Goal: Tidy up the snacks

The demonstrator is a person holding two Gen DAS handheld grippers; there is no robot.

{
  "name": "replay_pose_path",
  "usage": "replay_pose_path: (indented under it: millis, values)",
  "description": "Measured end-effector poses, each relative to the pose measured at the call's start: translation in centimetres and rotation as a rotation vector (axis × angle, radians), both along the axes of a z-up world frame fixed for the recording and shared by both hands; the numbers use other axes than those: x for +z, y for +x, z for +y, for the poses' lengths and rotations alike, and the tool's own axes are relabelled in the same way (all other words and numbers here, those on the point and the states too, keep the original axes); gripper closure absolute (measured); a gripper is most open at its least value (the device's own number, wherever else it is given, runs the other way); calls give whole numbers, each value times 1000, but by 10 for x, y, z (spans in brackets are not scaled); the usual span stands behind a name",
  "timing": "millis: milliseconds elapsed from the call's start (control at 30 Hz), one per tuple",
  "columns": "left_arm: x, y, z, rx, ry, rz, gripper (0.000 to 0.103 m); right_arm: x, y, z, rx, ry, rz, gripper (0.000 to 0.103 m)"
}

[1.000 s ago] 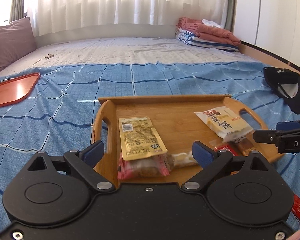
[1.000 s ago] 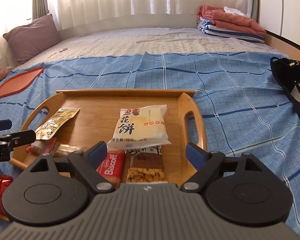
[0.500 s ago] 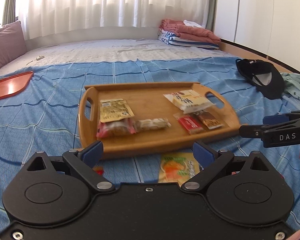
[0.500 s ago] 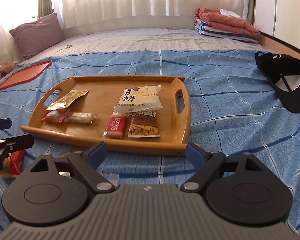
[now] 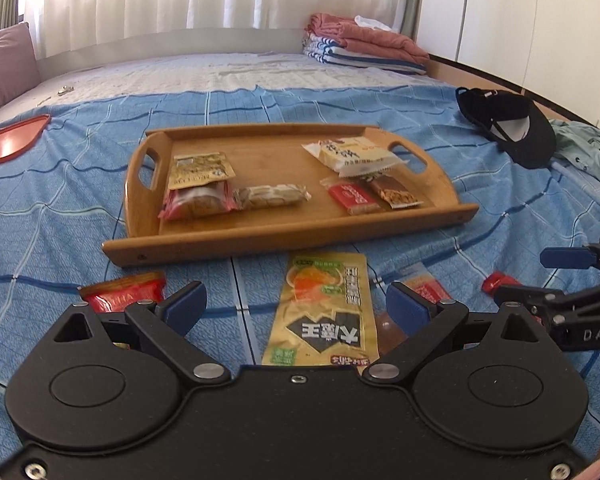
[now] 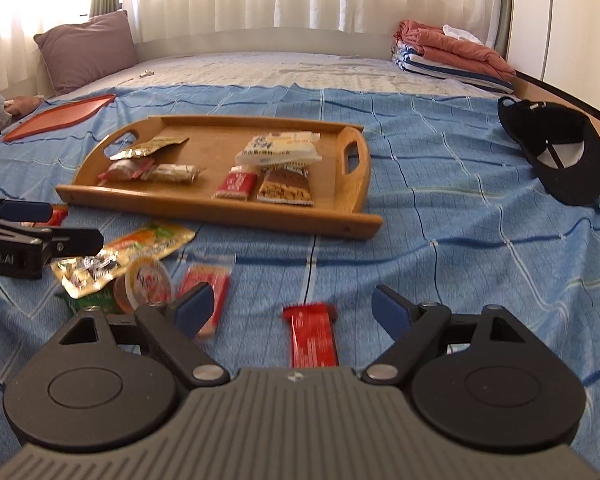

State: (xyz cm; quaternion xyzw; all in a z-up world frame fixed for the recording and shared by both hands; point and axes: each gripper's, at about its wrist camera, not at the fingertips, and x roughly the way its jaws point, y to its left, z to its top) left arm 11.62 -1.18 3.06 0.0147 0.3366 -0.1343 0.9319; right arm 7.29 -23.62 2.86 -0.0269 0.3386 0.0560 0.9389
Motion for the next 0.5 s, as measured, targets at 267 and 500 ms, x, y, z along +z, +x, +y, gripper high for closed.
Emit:
replay_pose_path:
  millis: [267, 500]
  values:
    - [-13, 6, -9, -3, 13, 23, 7, -13, -21, -1, -5, -38, -9, 12]
    - [-17, 14, -12, 35, 0, 27, 7, -19, -28, -6, -15, -30, -3, 13]
